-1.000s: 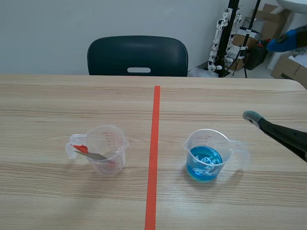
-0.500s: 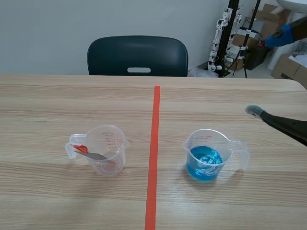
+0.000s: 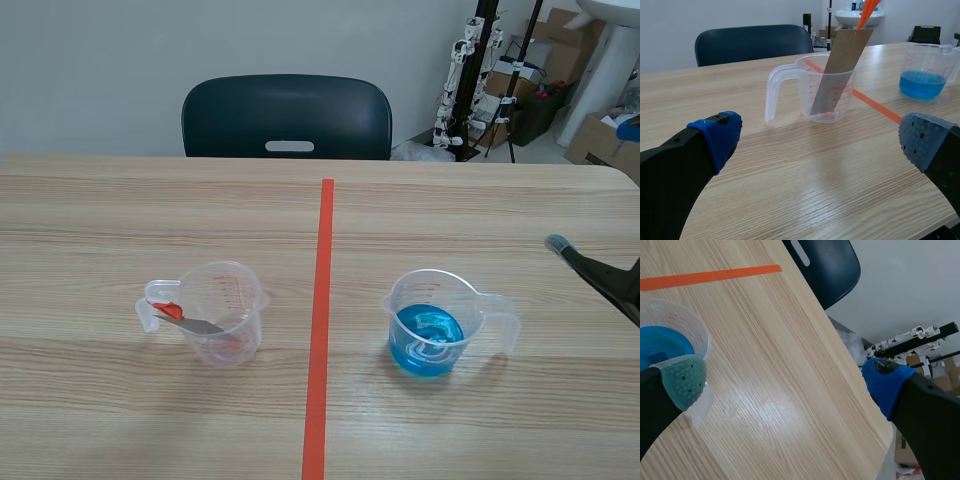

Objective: Do the redox reaction experiment. lift the metal plate out of the left beaker

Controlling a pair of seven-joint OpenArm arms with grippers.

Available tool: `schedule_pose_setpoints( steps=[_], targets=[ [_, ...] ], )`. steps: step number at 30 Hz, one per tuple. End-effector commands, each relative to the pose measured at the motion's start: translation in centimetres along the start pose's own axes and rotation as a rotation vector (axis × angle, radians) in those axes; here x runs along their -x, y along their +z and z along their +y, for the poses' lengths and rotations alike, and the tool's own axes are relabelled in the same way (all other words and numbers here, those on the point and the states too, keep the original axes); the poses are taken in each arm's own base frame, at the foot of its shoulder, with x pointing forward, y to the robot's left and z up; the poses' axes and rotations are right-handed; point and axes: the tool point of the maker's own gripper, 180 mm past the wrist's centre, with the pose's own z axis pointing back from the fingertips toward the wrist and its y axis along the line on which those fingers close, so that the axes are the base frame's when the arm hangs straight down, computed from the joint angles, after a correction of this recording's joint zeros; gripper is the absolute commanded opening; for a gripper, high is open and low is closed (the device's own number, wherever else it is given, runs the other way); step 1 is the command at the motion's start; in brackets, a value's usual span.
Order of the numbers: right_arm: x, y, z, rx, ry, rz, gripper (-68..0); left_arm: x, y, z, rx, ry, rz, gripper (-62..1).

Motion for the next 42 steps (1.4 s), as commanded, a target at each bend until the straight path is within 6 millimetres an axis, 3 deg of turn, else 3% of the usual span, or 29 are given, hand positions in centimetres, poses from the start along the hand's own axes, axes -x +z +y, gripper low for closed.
schedule_pose_setpoints(
  steps=[1, 7, 22, 35, 42],
  targets=[
    [-1.2, -0.7, -1.2, 0.032, 0.037, -0.037, 0.4, -1.1, -0.2, 0.2, -0.002, -0.011, -0.058, 1.4],
    [-3.2, -2.6, 0.6, -0.012, 0.031, -0.116, 0.4, -1.1, -0.2, 0.2, -0.002, -0.010, -0.057, 1.4],
    [-9.2, -6.3, 8.5, -0.257, 0.110, -0.314, 0.4, -1.0, 0.0, 0.2, 0.000, -0.011, -0.051, 1.4],
    [-11.7, -9.6, 15.2, -0.394, 0.144, -0.370, 0.4, -1.0, 0.0, 0.2, 0.000, -0.011, -0.049, 1.4],
    [-13.3, -11.1, 18.4, -0.453, 0.116, -0.413, 0.4, 0.9, 0.0, 0.2, -0.001, -0.012, 0.058, 1.4]
  ],
)
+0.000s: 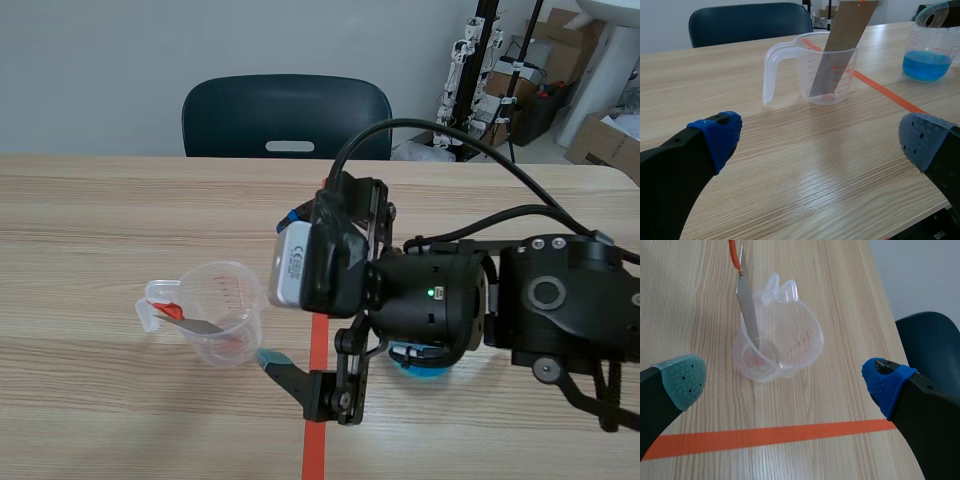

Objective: Do the redox reaction experiment. lift the metal plate out of the left beaker

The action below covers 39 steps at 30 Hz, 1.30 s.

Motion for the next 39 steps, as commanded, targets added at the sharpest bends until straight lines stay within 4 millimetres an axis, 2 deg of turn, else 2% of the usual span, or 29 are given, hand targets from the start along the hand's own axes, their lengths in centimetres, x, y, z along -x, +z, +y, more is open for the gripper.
schedule_pose_setpoints(
  steps=[1, 4, 10, 15, 19, 25, 30, 39],
  targets=[
    [-1.1, -0.5, -1.0, 0.020, 0.016, -0.038, 0.4, -0.5, -0.1, 0.2, -0.002, -0.012, -0.024, 1.4],
    [-1.7, -1.4, -0.6, 0.013, 0.013, -0.062, 0.4, -0.7, -0.1, 0.2, -0.002, -0.017, -0.036, 1.4],
    [-1.9, -2.8, -0.2, 0.006, 0.008, -0.078, 0.4, -2.5, 0.0, 0.2, -0.003, -0.061, -0.132, 1.4],
    [-1.5, -3.5, 0.3, -0.002, -0.004, -0.077, 0.4, -2.5, 0.0, 0.2, -0.003, -0.061, -0.133, 1.4],
    [-2.6, -3.5, 0.4, -0.007, 0.019, -0.134, -6.8, -2.5, 0.0, 0.2, -0.003, -0.061, -0.133, 1.4],
    [-3.2, -3.7, 0.4, -0.006, 0.017, -0.157, -7.3, -2.5, 0.0, 0.2, -0.003, -0.061, -0.133, 1.4],
    [-3.6, -4.0, 0.4, -0.004, 0.014, -0.164, -18.2, -2.5, 0.0, 0.2, -0.002, -0.061, -0.133, 1.4],
    [-3.5, -4.3, 0.4, -0.003, 0.010, -0.151, -25.9, -2.5, 0.0, 0.1, 0.001, -0.061, -0.132, 1.4]
  ],
)
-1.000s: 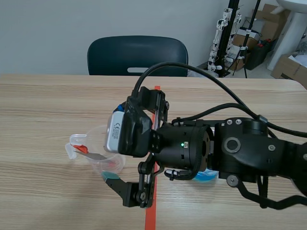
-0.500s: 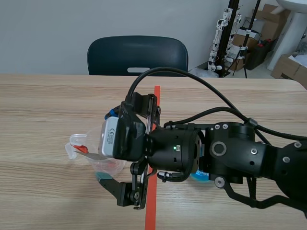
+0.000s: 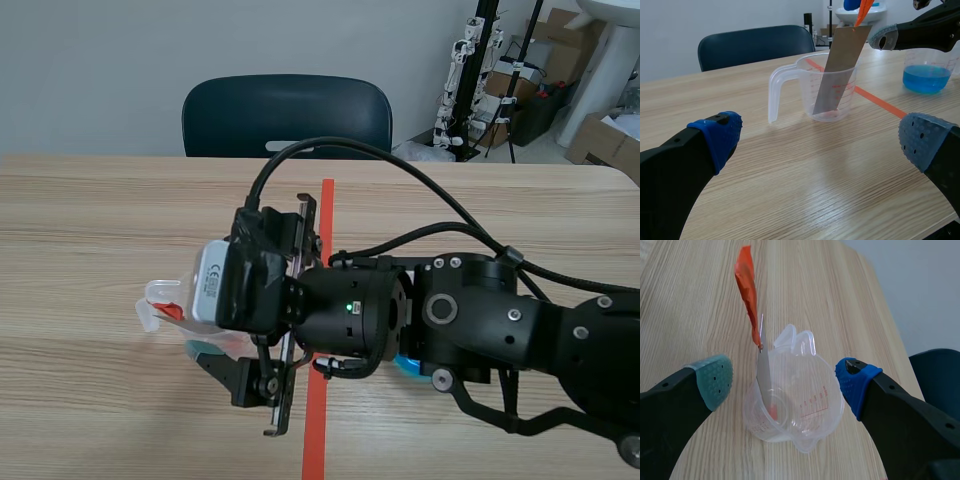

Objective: Do the redox reaction experiment. lift the metal plate out of the left beaker

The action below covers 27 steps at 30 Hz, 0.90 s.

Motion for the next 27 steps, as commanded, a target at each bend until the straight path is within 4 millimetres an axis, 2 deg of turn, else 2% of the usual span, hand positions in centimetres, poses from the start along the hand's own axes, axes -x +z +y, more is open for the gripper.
schedule_pose_setpoints(
  steps=[1, 6, 10, 15, 18, 22, 27],
  targets=[
    [-1.15, -0.21, -0.86, 0.017, 0.012, -0.034, -26.8, -1.01, -0.10, 0.28, -0.004, -0.009, -0.053, 1.4],
    [-0.71, -0.43, -0.73, 0.016, 0.000, -0.003, -27.0, -1.02, -0.12, 0.28, -0.004, -0.008, -0.054, 1.4],
    [-0.84, -0.52, -0.63, 0.013, -0.001, -0.007, -32.5, -1.00, -0.13, 0.22, -0.006, -0.007, -0.054, 1.4],
    [-0.93, -0.59, -0.63, 0.014, -0.002, -0.010, -33.9, -1.00, -0.13, 0.23, -0.007, -0.007, -0.054, 1.4],
    [-0.93, -0.59, -0.62, 0.014, -0.001, -0.009, -40.2, -1.00, -0.13, 0.23, -0.007, -0.007, -0.054, 1.4],
    [-0.92, -0.59, -0.61, 0.013, 0.002, -0.009, -44.0, -1.01, -0.13, 0.30, -0.010, -0.007, -0.055, 1.4],
    [-1.27, -0.58, -0.61, 0.013, 0.002, -0.029, -56.4, -1.01, -0.13, 0.30, -0.011, -0.007, -0.055, 1.4]
  ],
)
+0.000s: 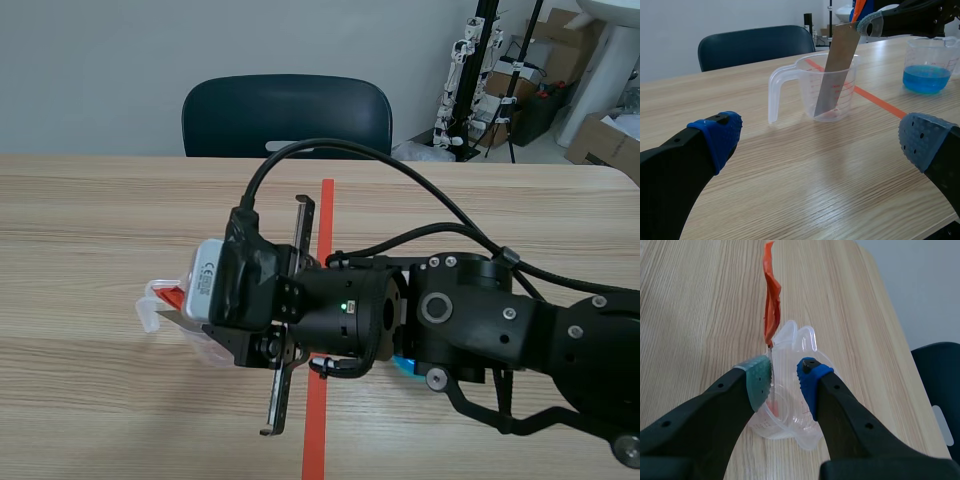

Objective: Do the redox reaction experiment. lift the metal plate out of the left beaker

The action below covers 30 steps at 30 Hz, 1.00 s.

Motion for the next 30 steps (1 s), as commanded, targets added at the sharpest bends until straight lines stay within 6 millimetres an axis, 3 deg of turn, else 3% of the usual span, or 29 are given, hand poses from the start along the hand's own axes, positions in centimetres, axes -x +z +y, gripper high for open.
schedule_pose_setpoints(
  steps=[1, 11, 30],
  targets=[
    [-1.41, -0.25, -0.55, 0.009, 0.015, -0.047, -58.2, -1.01, -0.13, 0.30, -0.010, -0.006, -0.055, 1.4],
    [-1.40, -0.25, -0.41, 0.004, 0.012, -0.047, -65.6, -1.01, -0.13, 0.29, -0.009, -0.007, -0.055, 1.4],
    [-1.78, -0.22, -1.01, 0.029, -0.083, -0.068, -65.6, -1.01, -0.13, 0.29, -0.010, -0.003, -0.055, 1.4]
  ],
)
